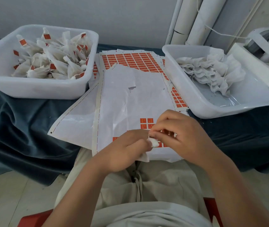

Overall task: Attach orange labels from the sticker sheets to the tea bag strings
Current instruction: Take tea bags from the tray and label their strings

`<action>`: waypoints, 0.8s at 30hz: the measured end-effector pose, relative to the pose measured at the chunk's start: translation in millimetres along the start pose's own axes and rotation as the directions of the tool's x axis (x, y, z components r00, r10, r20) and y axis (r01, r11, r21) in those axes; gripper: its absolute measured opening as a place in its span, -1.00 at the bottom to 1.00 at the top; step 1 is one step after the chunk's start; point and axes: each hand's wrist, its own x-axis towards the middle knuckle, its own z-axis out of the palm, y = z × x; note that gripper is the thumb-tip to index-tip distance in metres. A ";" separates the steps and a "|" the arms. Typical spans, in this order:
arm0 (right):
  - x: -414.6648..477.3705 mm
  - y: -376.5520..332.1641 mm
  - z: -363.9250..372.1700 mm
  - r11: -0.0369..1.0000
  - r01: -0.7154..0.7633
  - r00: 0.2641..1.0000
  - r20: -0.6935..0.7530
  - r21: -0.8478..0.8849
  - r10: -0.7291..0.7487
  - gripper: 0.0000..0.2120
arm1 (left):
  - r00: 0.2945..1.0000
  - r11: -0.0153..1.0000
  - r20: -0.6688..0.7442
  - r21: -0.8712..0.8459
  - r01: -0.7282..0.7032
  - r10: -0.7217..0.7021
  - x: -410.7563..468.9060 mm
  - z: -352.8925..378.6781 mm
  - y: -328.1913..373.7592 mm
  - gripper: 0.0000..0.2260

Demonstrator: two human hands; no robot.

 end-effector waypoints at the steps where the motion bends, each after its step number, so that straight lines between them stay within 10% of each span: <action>1: 1.0 -0.3 0.5 0.996 -0.058 0.998 -0.012 0.070 0.059 -0.91 | 1.000 0.999 -0.004 -0.043 0.020 -0.020 1.0 -0.6 -0.6 -0.72; 7: 2.4 -7.5 5.9 0.936 -0.147 0.979 -0.091 0.320 0.185 -0.96 | 0.991 0.936 -0.123 -0.353 0.003 -0.050 6.3 2.3 -5.5 -0.59; 11: 2.9 -14.4 8.8 0.981 -0.082 0.970 -0.214 0.173 0.119 -0.90 | 0.982 0.812 -0.172 -0.583 -0.037 -0.079 8.0 10.0 -1.6 -0.62; 21: 2.7 -12.6 10.3 0.997 -0.053 0.980 -0.197 -0.057 0.040 -0.83 | 0.949 0.913 -0.197 -0.376 0.158 -0.246 7.1 -0.7 2.3 -0.64; 24: 2.0 -12.9 13.8 0.979 -0.164 0.966 -0.179 0.125 0.184 -0.87 | 0.935 0.842 -0.207 -0.520 0.144 -0.287 8.5 0.5 3.5 -0.65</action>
